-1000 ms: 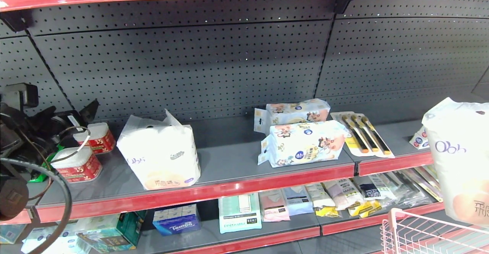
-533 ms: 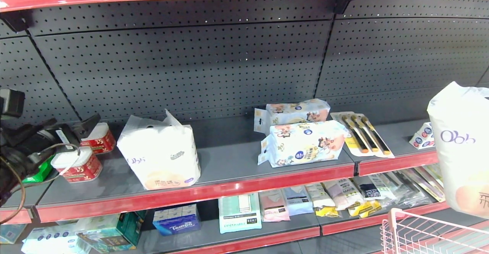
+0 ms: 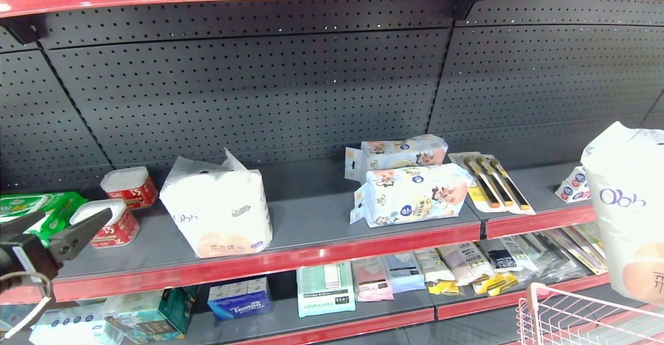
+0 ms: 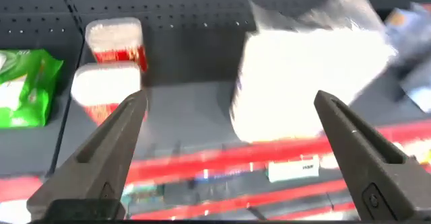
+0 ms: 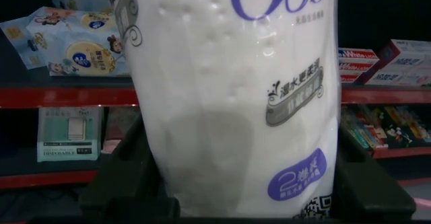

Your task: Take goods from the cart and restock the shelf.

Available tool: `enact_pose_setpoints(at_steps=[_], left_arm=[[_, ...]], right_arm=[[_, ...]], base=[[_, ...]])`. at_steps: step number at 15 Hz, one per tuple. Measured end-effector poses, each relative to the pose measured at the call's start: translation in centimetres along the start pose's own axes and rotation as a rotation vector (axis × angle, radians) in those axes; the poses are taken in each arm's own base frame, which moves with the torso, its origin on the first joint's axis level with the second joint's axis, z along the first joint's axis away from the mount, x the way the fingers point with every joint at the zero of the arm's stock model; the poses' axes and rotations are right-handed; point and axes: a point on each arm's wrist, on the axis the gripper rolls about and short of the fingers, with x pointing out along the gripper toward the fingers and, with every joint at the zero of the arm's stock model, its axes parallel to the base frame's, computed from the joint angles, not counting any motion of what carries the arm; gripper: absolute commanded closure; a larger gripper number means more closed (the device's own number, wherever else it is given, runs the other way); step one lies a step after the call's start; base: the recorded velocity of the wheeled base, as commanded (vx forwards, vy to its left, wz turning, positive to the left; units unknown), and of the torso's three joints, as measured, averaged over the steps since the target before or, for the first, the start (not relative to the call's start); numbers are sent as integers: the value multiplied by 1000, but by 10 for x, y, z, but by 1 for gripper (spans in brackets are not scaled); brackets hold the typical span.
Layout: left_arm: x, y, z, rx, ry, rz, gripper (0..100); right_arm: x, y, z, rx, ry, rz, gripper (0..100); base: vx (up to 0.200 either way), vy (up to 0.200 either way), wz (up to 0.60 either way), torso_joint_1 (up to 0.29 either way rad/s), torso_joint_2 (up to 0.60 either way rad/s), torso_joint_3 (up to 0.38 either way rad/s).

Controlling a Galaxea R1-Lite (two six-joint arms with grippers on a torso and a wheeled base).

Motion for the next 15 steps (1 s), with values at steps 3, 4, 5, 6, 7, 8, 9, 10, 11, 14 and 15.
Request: enact_pose_setpoints(at_steps=[3, 4, 5, 6, 7, 8, 9, 10, 11, 14, 15], left_arm=[[-33, -10, -1, 33, -23, -56, 0], [-40, -12, 2, 53, -55, -87, 0], [-46, -14, 5, 106, -88, -97, 0], [-50, -15, 6, 160, -108, -97, 0], [-52, -16, 6, 195, -121, -98, 0], [-54, -17, 5, 216, -130, -108, 0], [-55, -17, 6, 224, -138, -123, 0], [-56, -18, 6, 227, -144, -127, 0], [-57, -18, 6, 229, -147, -129, 0], [-57, -18, 7, 238, -152, -131, 0], [-57, -18, 7, 239, -153, -131, 0]], right_arm=[[0, 0, -1, -6, 1, 10, 100], [0, 1, -2, -5, 1, 10, 100], [-1, 1, -2, -3, 1, 8, 100], [-1, 1, -2, -3, 3, 4, 100], [-1, 1, -3, -3, 3, 4, 100], [-1, 1, -3, -3, 2, 3, 100], [-1, 0, -3, -3, 3, 1, 100], [-1, 0, -3, -2, 4, 0, 100], [-1, 1, -3, -2, 5, 1, 100], [0, 1, -3, -3, 7, 1, 100], [0, 1, -3, -3, 8, 1, 100]], base=[[0, 0, 0, 0, 0, 0], [0, 0, 0, 0, 0, 0], [0, 0, 0, 0, 0, 0], [0, 0, 0, 0, 0, 0], [0, 0, 0, 0, 0, 0], [0, 0, 0, 0, 0, 0], [0, 0, 0, 0, 0, 0], [0, 0, 0, 0, 0, 0], [0, 0, 0, 0, 0, 0], [-133, 0, 0, 2, 2, 2], [-200, 0, 0, 7, -2, 2]])
